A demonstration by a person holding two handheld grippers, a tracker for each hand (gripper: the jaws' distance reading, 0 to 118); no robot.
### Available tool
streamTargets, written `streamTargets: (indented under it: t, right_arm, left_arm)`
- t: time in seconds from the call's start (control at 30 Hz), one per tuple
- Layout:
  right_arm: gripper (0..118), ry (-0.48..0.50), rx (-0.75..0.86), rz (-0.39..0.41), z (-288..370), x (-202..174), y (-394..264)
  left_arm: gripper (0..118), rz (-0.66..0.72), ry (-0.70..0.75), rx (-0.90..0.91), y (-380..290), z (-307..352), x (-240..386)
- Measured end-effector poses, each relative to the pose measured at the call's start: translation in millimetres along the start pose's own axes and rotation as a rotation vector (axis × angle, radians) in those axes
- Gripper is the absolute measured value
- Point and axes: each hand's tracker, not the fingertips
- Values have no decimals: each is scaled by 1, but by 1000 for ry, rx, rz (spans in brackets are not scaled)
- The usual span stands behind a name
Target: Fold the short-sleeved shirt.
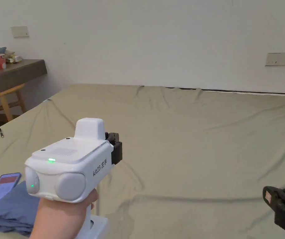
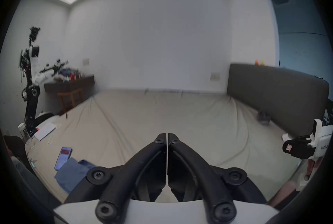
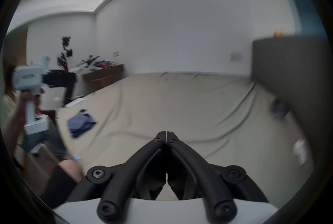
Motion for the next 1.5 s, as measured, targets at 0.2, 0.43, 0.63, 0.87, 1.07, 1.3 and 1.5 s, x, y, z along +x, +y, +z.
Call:
streamTargets:
  t: [0.2, 0.43, 0.63, 0.87, 1.07, 1.3, 1.5]
  right_arm:
    - [0, -196, 140, 108, 9, -19, 18]
    - [0, -285, 176, 77, 17, -22, 5]
    - [0, -338, 190, 77, 23, -16, -29]
    - [1, -354, 151, 94, 28, -23, -45]
    - [70, -345, 144, 102, 29, -32, -50]
    - [118, -379, 159, 85, 34, -33, -50]
    - [118, -322, 174, 52, 35, -30, -54]
  left_arm:
    - [0, 30, -3, 100, -22, 20, 55]
    - [0, -51, -5, 122, -73, 32, 87]
    - [0, 11, -16, 82, -84, 36, 80]
    - [0, -64, -39, 95, -90, 47, 92]
    - [29, -39, -30, 120, -84, 50, 90]
    - [118, -60, 15, 91, -94, 44, 92]
    - [118, -57, 21, 146, -87, 53, 99]
